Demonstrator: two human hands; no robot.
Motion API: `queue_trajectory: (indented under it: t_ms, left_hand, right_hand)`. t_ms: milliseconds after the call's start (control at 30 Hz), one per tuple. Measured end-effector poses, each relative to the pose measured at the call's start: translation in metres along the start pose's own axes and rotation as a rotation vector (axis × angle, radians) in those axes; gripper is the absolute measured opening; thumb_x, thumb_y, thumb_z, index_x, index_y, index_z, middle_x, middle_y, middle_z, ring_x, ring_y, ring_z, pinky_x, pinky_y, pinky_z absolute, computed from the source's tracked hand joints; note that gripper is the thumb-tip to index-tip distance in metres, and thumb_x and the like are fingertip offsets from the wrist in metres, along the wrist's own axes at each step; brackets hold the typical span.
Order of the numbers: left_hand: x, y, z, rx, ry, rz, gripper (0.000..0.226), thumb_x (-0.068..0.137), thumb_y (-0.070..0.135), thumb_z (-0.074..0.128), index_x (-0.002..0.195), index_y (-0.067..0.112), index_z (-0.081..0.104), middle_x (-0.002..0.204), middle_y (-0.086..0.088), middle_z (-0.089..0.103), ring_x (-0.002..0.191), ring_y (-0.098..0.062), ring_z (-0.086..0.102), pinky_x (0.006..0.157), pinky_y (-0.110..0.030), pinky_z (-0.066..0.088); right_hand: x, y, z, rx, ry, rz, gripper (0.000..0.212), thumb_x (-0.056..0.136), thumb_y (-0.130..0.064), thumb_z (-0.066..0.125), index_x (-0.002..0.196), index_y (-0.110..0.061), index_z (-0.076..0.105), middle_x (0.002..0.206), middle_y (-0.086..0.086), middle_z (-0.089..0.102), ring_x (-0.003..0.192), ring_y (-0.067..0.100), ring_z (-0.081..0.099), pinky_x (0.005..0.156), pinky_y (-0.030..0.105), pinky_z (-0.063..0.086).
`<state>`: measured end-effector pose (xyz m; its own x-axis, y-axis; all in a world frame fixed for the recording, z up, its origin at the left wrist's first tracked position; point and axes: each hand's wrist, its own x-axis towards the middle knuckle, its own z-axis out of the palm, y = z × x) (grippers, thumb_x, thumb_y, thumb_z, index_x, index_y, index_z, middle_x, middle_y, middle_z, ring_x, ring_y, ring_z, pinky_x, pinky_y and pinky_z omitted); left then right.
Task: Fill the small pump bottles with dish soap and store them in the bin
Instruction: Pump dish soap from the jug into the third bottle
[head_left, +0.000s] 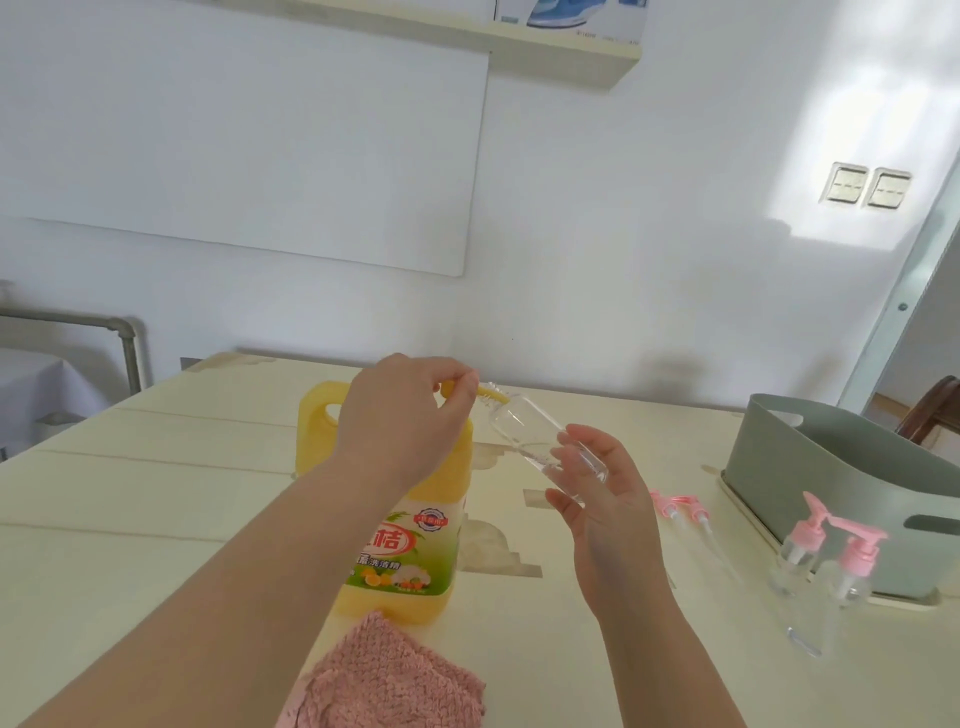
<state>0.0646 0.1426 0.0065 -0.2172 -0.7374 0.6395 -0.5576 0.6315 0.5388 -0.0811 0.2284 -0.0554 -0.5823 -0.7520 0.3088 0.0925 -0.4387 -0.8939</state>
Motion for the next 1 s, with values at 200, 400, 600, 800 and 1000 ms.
queue_trajectory:
  t_ms: [200,400,600,800,1000]
  left_hand:
    - [-0.007,-0.001,0.009,-0.016,0.090,0.053,0.024,0.094,0.040,0.047,0.101,0.035,0.069,0.069,0.037,0.040,0.085,-0.007,0.047,0.077,-0.022,0.018]
    - [-0.013,-0.009,0.020,-0.013,0.162,0.121,0.028,0.092,0.042,0.045,0.096,0.034,0.071,0.083,0.027,0.063,0.084,-0.011,0.055,0.086,-0.025,0.026]
    - [-0.014,-0.016,0.029,0.033,0.179,0.169,0.024,0.090,0.039,0.046,0.089,0.034,0.070,0.087,0.020,0.069,0.079,-0.012,0.057,0.081,-0.021,0.021]
    - [-0.011,-0.010,0.017,0.064,0.089,0.075,0.027,0.095,0.043,0.043,0.098,0.037,0.069,0.082,0.019,0.062,0.087,-0.009,0.051,0.084,-0.021,0.021]
    - [-0.004,-0.002,0.004,-0.034,-0.015,-0.004,0.026,0.094,0.043,0.045,0.108,0.038,0.067,0.109,0.021,0.063,0.105,-0.008,0.052,0.081,-0.020,0.033]
  right_hand:
    - [-0.001,0.002,0.003,0.024,0.017,-0.003,0.016,0.089,-0.013,0.063,0.092,-0.027,0.069,0.093,-0.012,0.069,0.081,0.008,0.067,0.072,0.026,0.046]
    - [0.001,0.014,0.002,0.063,0.025,0.006,0.018,0.088,-0.013,0.063,0.086,-0.030,0.070,0.094,-0.005,0.066,0.080,0.011,0.062,0.072,0.027,0.045]
    - [-0.001,0.016,0.002,0.071,0.016,0.020,0.011,0.076,-0.026,0.066,0.082,-0.034,0.070,0.095,-0.005,0.065,0.076,0.007,0.063,0.071,0.026,0.046]
    - [-0.003,0.007,-0.001,0.013,0.002,0.025,0.013,0.090,-0.015,0.062,0.093,-0.026,0.068,0.098,-0.005,0.064,0.072,0.003,0.064,0.072,0.026,0.047]
    - [-0.003,-0.004,0.002,0.000,-0.010,0.001,0.012,0.089,-0.016,0.063,0.096,-0.025,0.068,0.103,-0.002,0.064,0.077,0.005,0.065,0.072,0.025,0.048]
